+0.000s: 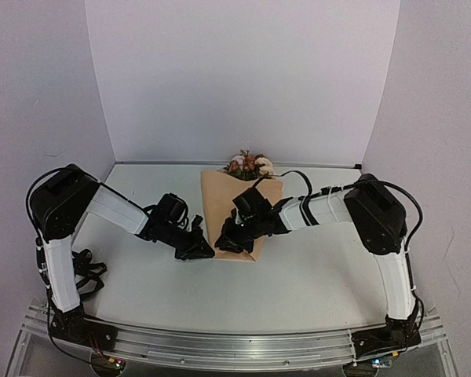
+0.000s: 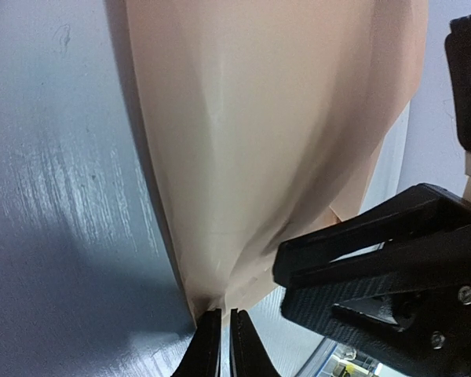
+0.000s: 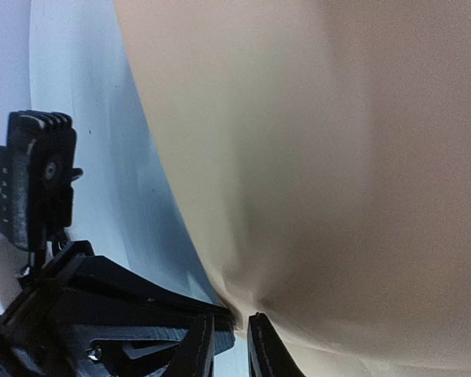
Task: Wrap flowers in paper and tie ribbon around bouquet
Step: Press the fold line of the folded wrapping paper.
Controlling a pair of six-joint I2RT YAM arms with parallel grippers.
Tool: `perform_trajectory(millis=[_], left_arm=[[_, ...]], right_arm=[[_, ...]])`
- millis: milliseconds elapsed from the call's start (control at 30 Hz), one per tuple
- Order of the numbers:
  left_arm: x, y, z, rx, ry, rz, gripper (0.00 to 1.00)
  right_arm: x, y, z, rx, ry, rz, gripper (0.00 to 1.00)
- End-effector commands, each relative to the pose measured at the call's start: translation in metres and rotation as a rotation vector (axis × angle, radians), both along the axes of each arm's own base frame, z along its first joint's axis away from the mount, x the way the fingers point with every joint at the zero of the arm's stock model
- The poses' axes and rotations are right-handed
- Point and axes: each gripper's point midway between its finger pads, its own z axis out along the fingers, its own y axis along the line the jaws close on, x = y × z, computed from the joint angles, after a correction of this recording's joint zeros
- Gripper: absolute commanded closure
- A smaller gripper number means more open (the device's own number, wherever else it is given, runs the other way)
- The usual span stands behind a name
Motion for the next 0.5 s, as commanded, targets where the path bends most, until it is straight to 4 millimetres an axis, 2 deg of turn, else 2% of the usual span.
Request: perform_trajectory(millis=[0, 100, 300, 467], left_arm=[[-0.003, 0.004, -0.002, 0.027, 0.004, 0.005, 0.92], [-0.001, 0.002, 0.005, 0.013, -0.004, 0.004, 0.92], [0.011, -0.009, 0.033, -0.059, -0.049, 0.015, 0.91], [0.026, -0.011, 0.032, -0.084, -0.045, 0.049, 0.91]], right_arm=[[-0.005, -0.001, -0.017, -0.014, 0.031, -0.009, 0.82], [-0.007, -0.006, -0.027, -0.036, 0.046, -0.019, 0.84], [-0.014, -0.016, -0.043, -0.074, 0.074, -0.037, 0.86], [-0.017, -0.02, -0.049, -0.086, 0.085, -0.04, 0.87]])
